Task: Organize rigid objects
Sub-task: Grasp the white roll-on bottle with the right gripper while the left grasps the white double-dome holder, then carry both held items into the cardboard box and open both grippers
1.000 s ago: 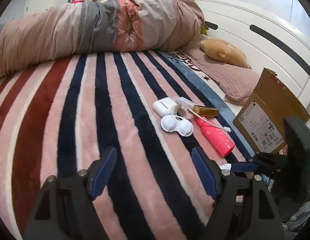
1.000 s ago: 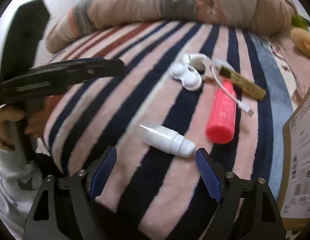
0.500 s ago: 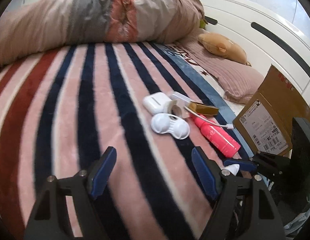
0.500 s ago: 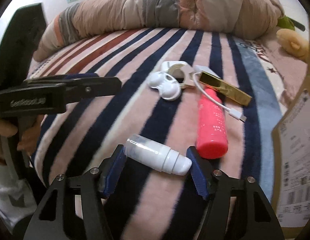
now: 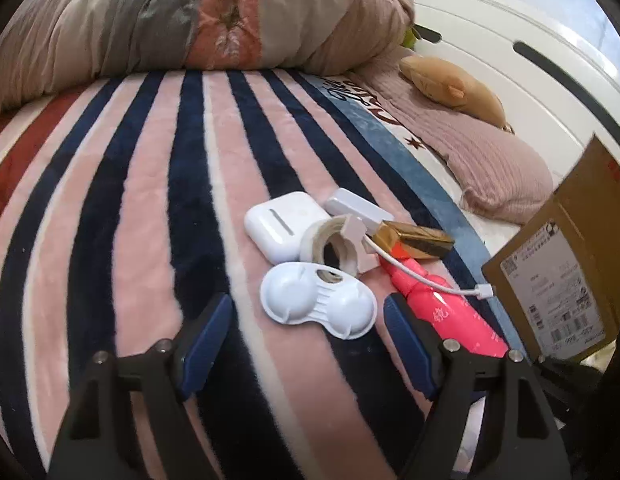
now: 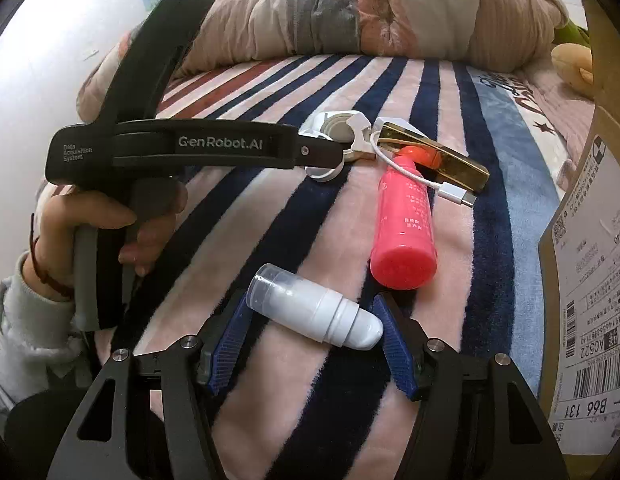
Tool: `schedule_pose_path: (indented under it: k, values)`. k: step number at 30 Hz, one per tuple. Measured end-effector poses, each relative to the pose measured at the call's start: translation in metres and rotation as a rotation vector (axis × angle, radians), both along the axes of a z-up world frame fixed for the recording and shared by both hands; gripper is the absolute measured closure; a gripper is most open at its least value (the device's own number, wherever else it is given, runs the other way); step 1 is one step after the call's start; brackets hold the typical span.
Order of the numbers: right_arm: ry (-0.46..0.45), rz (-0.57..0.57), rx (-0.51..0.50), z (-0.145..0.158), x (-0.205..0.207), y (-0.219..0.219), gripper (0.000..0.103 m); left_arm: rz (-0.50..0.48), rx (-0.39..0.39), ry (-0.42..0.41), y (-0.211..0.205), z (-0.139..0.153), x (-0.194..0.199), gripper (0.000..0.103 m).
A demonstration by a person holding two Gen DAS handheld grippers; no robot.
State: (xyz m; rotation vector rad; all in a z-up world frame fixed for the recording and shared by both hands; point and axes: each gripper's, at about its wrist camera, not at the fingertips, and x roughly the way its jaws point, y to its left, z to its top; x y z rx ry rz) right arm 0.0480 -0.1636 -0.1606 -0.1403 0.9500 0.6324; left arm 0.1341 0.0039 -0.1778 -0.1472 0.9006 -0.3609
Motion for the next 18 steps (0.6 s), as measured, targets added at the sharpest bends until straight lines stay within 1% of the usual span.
schedule_pose_path:
  k: [3,4,6,7,10,16,18]
  values:
    - [0.004,-0.002,0.012,0.0,0.001,-0.001,0.043,-0.032,0.047,-0.002,-0.012,-0.002,0.002,0.028]
    - [0.006,-0.004,0.018,0.0,0.001,-0.002,0.043,-0.031,0.076,0.001,-0.016,-0.003,0.004,0.028]
    - [0.006,-0.005,0.02,0.0,0.001,-0.002,0.043,-0.033,0.101,-0.004,-0.02,-0.004,0.003,0.028]
    - [0.004,-0.004,0.018,0.0,0.001,-0.002,0.043,-0.031,0.109,-0.006,-0.02,-0.004,0.002,0.03]
    - [0.0,-0.002,0.013,0.0,0.001,-0.002,0.043,-0.013,0.124,-0.012,-0.017,-0.004,0.001,0.044]
    - [-0.001,-0.009,0.009,0.003,-0.001,-0.005,0.043,-0.019,0.136,-0.035,-0.018,-0.001,-0.003,0.044]
    - [-0.001,-0.013,0.006,0.003,-0.002,-0.006,0.044,-0.018,0.152,-0.047,-0.019,0.003,-0.007,0.044]
